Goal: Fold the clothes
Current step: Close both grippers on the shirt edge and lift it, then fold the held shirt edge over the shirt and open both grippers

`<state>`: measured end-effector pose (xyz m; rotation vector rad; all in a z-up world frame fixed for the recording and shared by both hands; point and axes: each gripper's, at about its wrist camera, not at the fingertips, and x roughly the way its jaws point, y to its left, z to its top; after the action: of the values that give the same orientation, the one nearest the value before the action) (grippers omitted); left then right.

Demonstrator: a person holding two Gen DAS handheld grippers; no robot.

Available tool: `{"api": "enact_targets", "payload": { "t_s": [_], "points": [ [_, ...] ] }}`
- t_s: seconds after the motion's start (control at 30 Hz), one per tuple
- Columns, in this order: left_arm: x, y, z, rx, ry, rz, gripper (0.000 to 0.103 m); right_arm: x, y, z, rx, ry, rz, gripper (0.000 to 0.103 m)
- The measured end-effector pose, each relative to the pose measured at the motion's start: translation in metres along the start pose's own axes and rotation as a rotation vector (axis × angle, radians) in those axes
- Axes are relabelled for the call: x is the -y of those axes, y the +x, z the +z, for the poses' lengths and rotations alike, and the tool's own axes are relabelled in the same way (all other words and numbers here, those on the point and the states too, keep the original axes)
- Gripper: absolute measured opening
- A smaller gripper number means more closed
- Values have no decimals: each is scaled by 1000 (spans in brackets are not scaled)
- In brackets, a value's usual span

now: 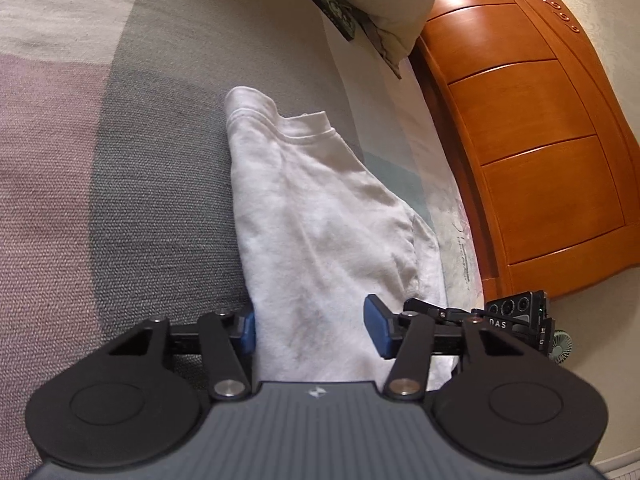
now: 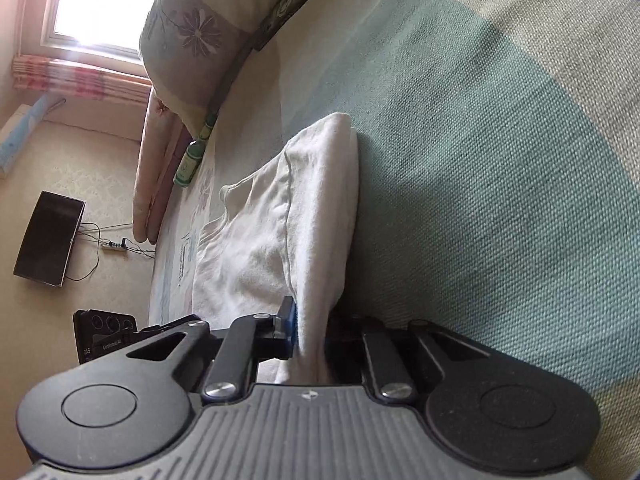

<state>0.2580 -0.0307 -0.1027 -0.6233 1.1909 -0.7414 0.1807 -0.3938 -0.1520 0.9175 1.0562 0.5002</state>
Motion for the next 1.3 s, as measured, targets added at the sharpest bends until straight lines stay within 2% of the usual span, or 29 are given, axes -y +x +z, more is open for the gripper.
{"api": "enact_targets", "payload": {
  "t_s": [0.03, 0.1, 0.17, 0.2, 0.27, 0.37, 0.5, 0.6, 0.8, 1.1, 1.3],
  "points": [
    [-1, 2, 0, 7, -12, -9, 63, -1, 0, -1, 6, -6, -4, 16],
    [-4, 4, 1, 21, -34, -27, 56, -3, 1, -2, 19, -19, -12, 16],
    [0, 4, 0, 28, -23, -8, 53, -8, 1, -2, 23, -43, -38, 16],
    [1, 3, 0, 31, -17, 12, 49, -10, 1, -3, 27, -47, -49, 16],
    [2, 1, -1, 38, -23, 40, 29, -15, -1, -4, 34, -55, -70, 16],
    [1, -1, -2, 50, -25, 41, 23, -31, -2, -5, 43, -107, -105, 16],
    [3, -1, -5, 56, -21, 52, 21, -60, -5, -10, 50, -209, -145, 16],
    [10, -4, -3, 59, -3, 40, 15, -73, -4, -10, 48, -260, -181, 16],
    [35, -8, 2, 80, 68, 26, 13, -75, -5, -11, 58, -258, -187, 16],
    [45, -16, 0, 92, 72, -9, 12, -79, -24, -5, 102, -254, -163, 16],
    [53, -2, 4, 85, 70, -31, 12, -79, -39, 5, 131, -257, -176, 16]
  ]
}}
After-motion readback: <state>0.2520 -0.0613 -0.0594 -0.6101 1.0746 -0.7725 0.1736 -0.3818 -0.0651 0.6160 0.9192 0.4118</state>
